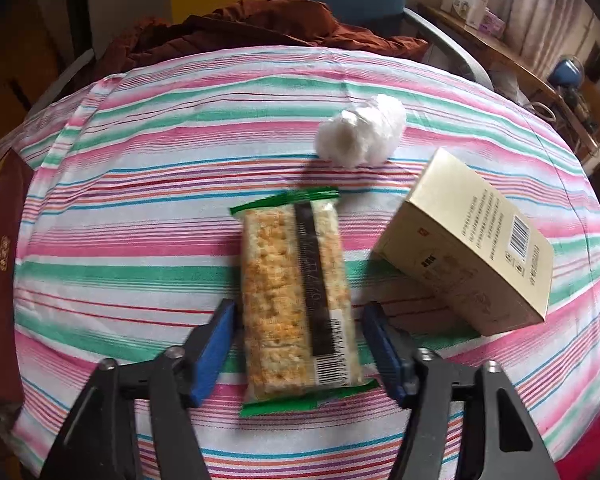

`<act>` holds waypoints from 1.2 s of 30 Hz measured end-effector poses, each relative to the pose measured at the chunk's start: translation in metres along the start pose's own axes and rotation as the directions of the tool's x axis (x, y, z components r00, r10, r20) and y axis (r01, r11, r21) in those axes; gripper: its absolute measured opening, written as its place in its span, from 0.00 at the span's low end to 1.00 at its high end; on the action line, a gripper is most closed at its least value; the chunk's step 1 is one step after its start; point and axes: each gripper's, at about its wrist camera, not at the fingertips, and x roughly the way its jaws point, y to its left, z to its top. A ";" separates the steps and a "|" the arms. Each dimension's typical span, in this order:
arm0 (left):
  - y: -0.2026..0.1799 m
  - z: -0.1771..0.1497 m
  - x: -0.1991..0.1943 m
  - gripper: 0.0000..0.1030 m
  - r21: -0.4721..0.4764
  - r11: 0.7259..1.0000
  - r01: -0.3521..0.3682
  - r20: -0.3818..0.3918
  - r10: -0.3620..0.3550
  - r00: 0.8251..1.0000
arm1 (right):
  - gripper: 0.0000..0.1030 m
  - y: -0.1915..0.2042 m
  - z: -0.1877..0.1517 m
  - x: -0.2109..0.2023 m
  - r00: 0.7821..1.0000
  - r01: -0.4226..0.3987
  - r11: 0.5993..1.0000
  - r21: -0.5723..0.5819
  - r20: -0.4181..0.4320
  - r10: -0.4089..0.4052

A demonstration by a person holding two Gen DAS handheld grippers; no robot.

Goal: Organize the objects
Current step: 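Grasp the granola bar packet with the right gripper while the left gripper holds the sponge, then carry the sponge and granola bar into the gold tray and open both grippers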

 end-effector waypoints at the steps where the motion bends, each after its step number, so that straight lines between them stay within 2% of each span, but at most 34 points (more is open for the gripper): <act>1: 0.000 -0.001 0.000 0.50 -0.001 1.000 -0.001 -0.001 0.001 1.000 | 0.45 0.005 -0.002 -0.004 1.000 -0.001 1.000 -0.020 0.006 0.001; 4: 0.003 -0.002 -0.001 0.50 -0.008 1.000 -0.001 -0.003 0.001 1.000 | 0.44 0.013 -0.005 -0.007 1.000 0.025 0.998 -0.056 0.019 -0.024; 13: 0.011 -0.007 -0.005 0.50 -0.033 0.999 -0.018 -0.007 0.018 1.000 | 0.43 0.011 0.002 -0.002 1.000 -0.027 0.999 -0.030 0.011 0.027; 18: 0.019 -0.009 -0.012 0.50 -0.048 0.998 -0.032 0.001 0.032 0.999 | 0.43 0.013 0.004 -0.010 0.993 -0.107 0.994 -0.026 0.045 0.108; 23: 0.045 -0.011 -0.029 0.50 -0.107 0.993 -0.058 0.026 0.061 0.998 | 0.43 0.021 0.004 -0.020 0.982 -0.168 0.985 -0.049 0.081 0.171; 27: 0.084 -0.018 -0.048 0.50 -0.189 0.975 -0.115 0.029 0.122 0.992 | 0.43 0.028 0.002 -0.029 0.972 -0.207 0.976 -0.072 0.098 0.214; 32: 0.133 -0.036 -0.067 0.50 -0.279 0.941 -0.194 0.016 0.206 0.978 | 0.43 0.043 0.000 -0.043 0.953 -0.271 0.957 -0.105 0.108 0.282; 36: 0.162 -0.051 -0.072 0.49 -0.343 0.914 -0.217 -0.001 0.230 0.973 | 0.43 0.067 -0.003 -0.067 0.920 -0.347 0.929 -0.131 0.144 0.364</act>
